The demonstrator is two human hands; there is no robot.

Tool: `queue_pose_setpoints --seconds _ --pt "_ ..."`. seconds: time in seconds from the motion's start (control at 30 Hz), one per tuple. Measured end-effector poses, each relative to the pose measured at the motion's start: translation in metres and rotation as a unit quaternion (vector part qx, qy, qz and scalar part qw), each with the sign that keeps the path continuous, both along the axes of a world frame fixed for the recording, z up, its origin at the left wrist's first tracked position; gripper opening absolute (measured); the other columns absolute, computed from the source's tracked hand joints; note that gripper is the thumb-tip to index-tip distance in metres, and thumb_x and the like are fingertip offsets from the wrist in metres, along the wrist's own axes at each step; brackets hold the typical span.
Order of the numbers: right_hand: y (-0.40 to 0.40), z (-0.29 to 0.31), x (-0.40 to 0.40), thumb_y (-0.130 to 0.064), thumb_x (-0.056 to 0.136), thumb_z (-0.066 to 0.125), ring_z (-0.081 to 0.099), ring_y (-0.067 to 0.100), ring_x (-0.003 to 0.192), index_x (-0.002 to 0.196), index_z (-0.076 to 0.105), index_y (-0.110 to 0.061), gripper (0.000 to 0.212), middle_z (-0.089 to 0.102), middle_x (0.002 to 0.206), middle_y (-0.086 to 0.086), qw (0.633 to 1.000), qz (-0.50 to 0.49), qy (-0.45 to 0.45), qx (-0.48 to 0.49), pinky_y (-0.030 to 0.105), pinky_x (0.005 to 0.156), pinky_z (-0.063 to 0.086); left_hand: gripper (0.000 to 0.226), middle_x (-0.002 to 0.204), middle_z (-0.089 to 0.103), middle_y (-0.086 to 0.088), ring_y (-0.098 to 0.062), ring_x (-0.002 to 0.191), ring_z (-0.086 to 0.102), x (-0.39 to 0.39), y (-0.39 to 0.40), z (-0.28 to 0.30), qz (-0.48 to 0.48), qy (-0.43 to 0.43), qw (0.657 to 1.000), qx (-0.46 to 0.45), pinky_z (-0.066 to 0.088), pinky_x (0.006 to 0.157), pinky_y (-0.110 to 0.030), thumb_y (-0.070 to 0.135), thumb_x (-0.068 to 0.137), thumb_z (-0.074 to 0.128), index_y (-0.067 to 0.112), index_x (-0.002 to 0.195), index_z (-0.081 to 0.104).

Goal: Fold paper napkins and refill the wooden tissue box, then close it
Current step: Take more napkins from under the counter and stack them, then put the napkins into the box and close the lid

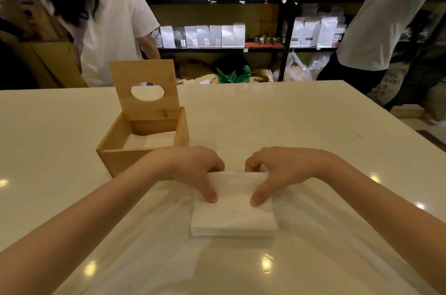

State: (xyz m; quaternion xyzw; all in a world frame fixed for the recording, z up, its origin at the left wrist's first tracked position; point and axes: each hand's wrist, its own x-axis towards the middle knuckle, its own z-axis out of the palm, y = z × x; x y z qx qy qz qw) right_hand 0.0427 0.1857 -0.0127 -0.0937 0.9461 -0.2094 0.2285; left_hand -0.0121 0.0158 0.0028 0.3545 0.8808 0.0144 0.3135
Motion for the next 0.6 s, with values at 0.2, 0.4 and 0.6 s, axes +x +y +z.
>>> queue_pose_setpoints --seconds 0.2,0.4,0.6 --pt "0.007 0.013 0.003 -0.038 0.063 0.079 0.064 0.017 0.081 0.080 0.062 -0.029 0.026 0.069 0.090 0.000 0.997 0.008 0.003 -0.072 0.037 0.074 0.052 0.036 0.101 0.061 0.004 -0.014 0.092 0.057 0.004 -0.020 0.004 0.034 -0.022 0.993 0.109 0.051 0.088 -0.035 0.035 0.074 0.070 0.022 0.105 0.058" --pt "0.006 0.042 -0.013 -0.033 0.054 0.082 0.069 0.012 0.082 0.084 0.072 -0.023 0.033 0.074 0.087 -0.002 0.978 -0.012 0.038 -0.205 0.027 0.078 0.054 0.025 0.091 0.065 0.009 -0.011 0.088 0.062 0.002 -0.054 0.029 0.142 -0.029 0.944 0.296 0.052 0.077 -0.026 0.032 0.066 0.078 0.031 0.084 0.060" --pt "-0.025 0.063 -0.038 -0.019 0.048 0.083 0.071 0.011 0.086 0.074 0.077 -0.029 0.029 0.077 0.086 -0.006 0.904 -0.084 0.064 -0.415 0.024 0.078 0.056 0.045 0.077 0.072 0.004 -0.009 0.074 0.070 -0.025 -0.096 0.058 0.236 -0.102 0.847 0.465 0.055 0.058 -0.017 0.022 0.050 0.078 0.016 0.092 0.063"
